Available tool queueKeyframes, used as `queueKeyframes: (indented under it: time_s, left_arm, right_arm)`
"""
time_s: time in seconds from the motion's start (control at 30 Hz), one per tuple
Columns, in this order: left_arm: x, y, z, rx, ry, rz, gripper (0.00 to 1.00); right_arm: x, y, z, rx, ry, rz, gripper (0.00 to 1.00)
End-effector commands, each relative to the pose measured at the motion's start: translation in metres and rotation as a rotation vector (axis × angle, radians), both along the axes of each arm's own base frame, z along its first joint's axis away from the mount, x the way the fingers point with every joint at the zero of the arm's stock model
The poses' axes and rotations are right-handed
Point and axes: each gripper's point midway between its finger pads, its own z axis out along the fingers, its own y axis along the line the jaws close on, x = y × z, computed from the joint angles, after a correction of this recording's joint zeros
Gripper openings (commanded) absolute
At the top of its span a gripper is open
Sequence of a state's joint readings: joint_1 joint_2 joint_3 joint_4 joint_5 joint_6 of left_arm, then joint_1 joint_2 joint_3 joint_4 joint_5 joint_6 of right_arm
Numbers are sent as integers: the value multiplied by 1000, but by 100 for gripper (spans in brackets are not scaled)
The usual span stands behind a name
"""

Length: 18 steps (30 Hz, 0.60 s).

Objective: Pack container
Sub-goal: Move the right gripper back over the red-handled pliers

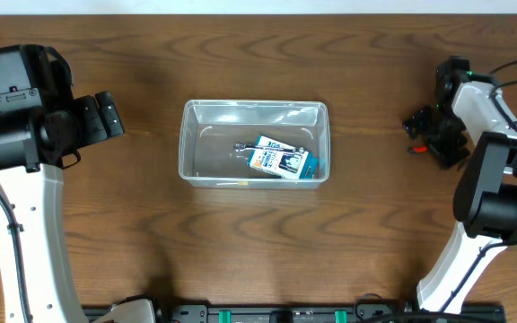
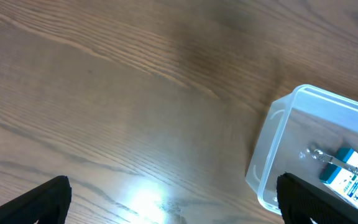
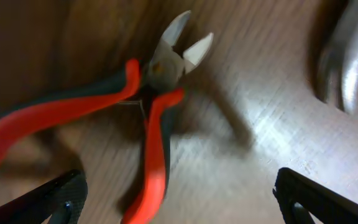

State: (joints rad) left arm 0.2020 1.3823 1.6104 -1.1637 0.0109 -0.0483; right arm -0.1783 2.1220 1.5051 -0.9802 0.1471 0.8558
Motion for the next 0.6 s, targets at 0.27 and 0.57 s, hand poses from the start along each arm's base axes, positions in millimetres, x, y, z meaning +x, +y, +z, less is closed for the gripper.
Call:
queueKeyframes:
  time_s: [0.27,0.57]
  left_arm:
    - [-1,4,-3,11,13,14,98]
    - [-1,4,-3,11,13,14,98]
  right_arm:
    - [0,5,-38,38,-47,166,99]
    - [-8,8,-44,51,-31,164,95]
